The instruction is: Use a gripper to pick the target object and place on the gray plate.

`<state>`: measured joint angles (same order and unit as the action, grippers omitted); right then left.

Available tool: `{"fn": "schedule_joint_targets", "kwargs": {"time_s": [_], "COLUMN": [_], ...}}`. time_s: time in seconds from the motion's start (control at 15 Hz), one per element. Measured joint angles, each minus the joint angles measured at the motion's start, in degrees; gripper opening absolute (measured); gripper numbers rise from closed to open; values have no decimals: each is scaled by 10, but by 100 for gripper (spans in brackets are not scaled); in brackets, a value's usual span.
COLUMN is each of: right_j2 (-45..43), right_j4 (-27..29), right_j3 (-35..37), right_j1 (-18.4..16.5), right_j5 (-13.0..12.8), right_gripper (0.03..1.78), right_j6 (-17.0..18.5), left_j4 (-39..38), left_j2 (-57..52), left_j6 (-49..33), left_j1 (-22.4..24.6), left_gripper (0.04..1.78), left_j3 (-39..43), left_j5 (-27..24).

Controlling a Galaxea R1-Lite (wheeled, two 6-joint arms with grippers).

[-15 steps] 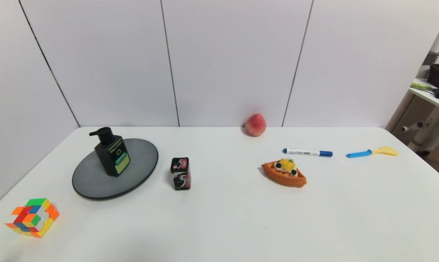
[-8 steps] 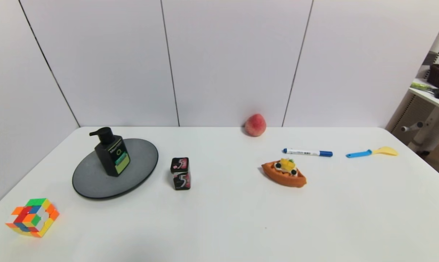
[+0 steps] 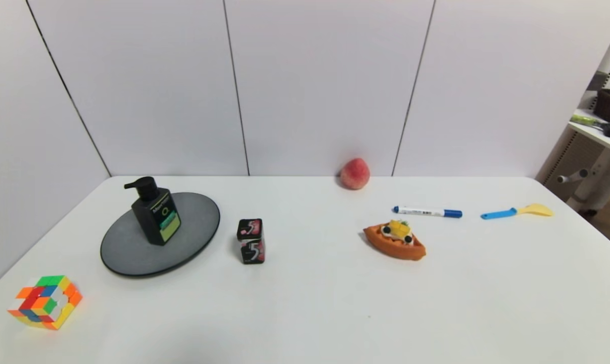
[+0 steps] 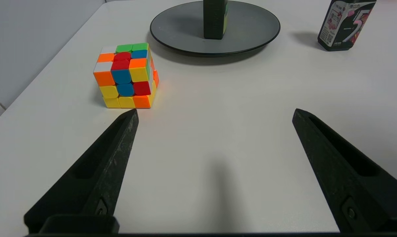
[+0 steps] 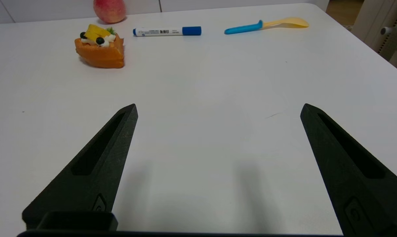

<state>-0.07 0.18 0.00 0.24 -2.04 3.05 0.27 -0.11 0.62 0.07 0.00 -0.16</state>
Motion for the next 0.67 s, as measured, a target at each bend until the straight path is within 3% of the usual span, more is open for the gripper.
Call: {"fn": "schedule_joint_targets", "kwargs": {"time_s": [0.67], "right_j2": [0], "right_j4": [0], "right_j3": [0], "right_j1": [0], "right_j5": [0], "right_gripper": [171], "right_j6": [0], "left_j4": [0], "left_j2": [0], "left_j6": [0], "left_j1": [0], "left_gripper": [169], "left_j3": [0], "left_j5": [0]}}
